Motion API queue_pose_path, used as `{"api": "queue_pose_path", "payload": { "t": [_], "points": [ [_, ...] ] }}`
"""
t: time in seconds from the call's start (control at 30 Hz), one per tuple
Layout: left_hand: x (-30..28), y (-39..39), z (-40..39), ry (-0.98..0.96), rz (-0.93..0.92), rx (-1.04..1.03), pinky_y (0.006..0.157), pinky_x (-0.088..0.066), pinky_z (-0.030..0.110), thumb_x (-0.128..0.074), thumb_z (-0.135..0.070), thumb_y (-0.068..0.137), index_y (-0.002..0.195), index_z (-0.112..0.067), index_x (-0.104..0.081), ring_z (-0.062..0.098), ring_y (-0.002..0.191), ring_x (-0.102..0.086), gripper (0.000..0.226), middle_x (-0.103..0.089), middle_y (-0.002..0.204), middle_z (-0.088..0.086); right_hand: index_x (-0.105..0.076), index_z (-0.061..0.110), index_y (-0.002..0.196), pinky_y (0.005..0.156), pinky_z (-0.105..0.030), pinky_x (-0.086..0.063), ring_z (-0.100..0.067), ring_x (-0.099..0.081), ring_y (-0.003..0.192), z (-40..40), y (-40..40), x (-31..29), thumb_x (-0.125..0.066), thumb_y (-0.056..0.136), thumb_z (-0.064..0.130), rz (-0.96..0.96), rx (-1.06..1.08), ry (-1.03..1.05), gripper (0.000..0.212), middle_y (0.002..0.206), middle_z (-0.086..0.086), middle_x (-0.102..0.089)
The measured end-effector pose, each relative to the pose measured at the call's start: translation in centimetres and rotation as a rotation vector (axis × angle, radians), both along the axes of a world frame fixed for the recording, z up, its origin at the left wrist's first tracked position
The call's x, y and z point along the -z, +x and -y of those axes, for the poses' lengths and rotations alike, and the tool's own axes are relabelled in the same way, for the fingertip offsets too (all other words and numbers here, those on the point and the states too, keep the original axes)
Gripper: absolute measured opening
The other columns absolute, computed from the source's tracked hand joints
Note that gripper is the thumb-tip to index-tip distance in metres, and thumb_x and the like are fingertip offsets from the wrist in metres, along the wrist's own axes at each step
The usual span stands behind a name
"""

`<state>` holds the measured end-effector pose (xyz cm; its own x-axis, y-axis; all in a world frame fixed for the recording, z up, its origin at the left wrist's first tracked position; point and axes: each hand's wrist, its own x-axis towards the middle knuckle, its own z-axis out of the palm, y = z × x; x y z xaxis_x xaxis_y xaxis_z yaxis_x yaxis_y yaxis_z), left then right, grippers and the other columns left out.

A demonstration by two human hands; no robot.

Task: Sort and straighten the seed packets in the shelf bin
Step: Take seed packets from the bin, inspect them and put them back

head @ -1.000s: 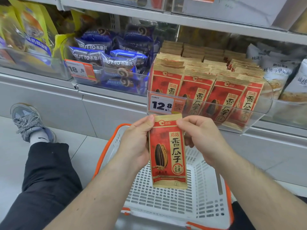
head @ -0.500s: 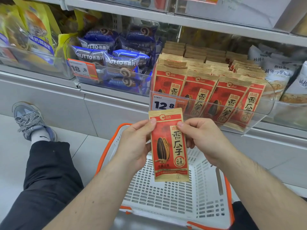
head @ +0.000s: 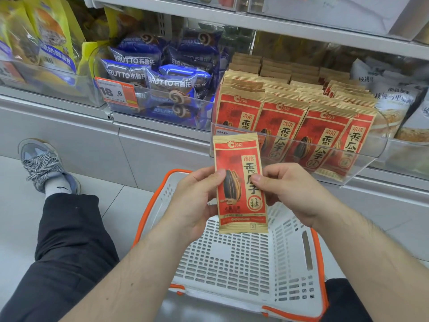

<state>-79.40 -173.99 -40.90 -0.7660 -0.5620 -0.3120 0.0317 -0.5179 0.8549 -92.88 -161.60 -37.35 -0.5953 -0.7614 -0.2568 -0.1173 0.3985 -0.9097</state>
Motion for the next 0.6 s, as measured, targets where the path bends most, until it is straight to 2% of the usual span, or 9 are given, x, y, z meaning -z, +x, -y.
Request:
{"api": "queue_pose_path", "payload": {
  "t": [0.1, 0.2, 0.33, 0.4, 0.5, 0.6],
  "points": [
    [0.1, 0.0, 0.1, 0.016, -0.007, 0.001, 0.069, -0.06, 0.04, -0.059, -0.021, 0.099, 0.102, -0.014, -0.069, 0.019, 0.079, -0.073, 0.013, -0.078, 0.094, 0.009, -0.068, -0.007, 0.098, 0.063, -0.033, -0.043, -0.02, -0.06, 0.066, -0.2, -0.3, 0.0, -0.068, 0.089, 0.026, 0.042, -0.047, 0.016, 0.033, 0.084, -0.019, -0.074],
    [-0.1, 0.0, 0.3, 0.069, -0.015, -0.032, 0.059, -0.058, 0.035, -0.06, -0.024, 0.098, 0.095, -0.015, -0.066, 0.016, 0.072, -0.073, 0.011, -0.078, 0.09, 0.007, -0.067, 0.002, 0.109, 0.065, -0.036, -0.045, -0.034, -0.064, 0.083, -0.6, -0.4, -0.1, -0.073, 0.074, 0.034, 0.089, -0.172, 0.113, 0.047, 0.099, -0.02, -0.074],
    [0.1, 0.0, 0.4, 0.061, 0.008, -0.008, 0.058, -0.058, 0.034, -0.059, -0.028, 0.099, 0.105, -0.013, -0.068, 0.017, 0.076, -0.074, 0.018, -0.078, 0.094, 0.007, -0.063, -0.007, 0.113, 0.062, -0.033, -0.048, -0.048, -0.061, 0.088, -0.8, -0.5, 0.2, -0.078, 0.071, 0.027, 0.156, -0.231, 0.089, 0.057, 0.107, -0.033, -0.068],
    [0.3, 0.1, 0.4, 0.025, 0.023, 0.022, 0.065, -0.06, 0.037, -0.058, -0.024, 0.1, 0.112, -0.012, -0.068, 0.02, 0.085, -0.074, 0.02, -0.078, 0.1, 0.008, -0.06, -0.011, 0.115, 0.056, -0.026, -0.05, -0.042, -0.058, 0.086, -0.7, -0.6, 0.1, -0.076, 0.072, 0.024, 0.193, -0.228, 0.069, 0.058, 0.109, -0.037, -0.065],
    [0.9, 0.1, 0.4, -0.033, 0.048, 0.034, 0.069, -0.06, 0.037, -0.056, -0.019, 0.101, 0.118, -0.013, -0.068, 0.022, 0.092, -0.074, 0.021, -0.077, 0.105, 0.007, -0.06, -0.011, 0.115, 0.052, -0.025, -0.049, -0.036, -0.058, 0.08, -0.6, -0.4, 0.0, -0.076, 0.073, 0.021, 0.189, -0.227, 0.086, 0.055, 0.104, -0.037, -0.066],
    [1.5, -0.1, 0.3, -0.132, 0.097, -0.014, 0.076, -0.062, 0.044, -0.059, -0.015, 0.1, 0.123, -0.015, -0.065, 0.018, 0.091, -0.075, 0.024, -0.077, 0.105, 0.002, -0.064, -0.004, 0.107, 0.05, -0.028, -0.048, -0.024, -0.063, 0.06, -0.4, 0.4, -0.1, -0.079, 0.079, 0.011, 0.011, -0.206, 0.187, 0.035, 0.077, -0.019, -0.073]
  ]
}}
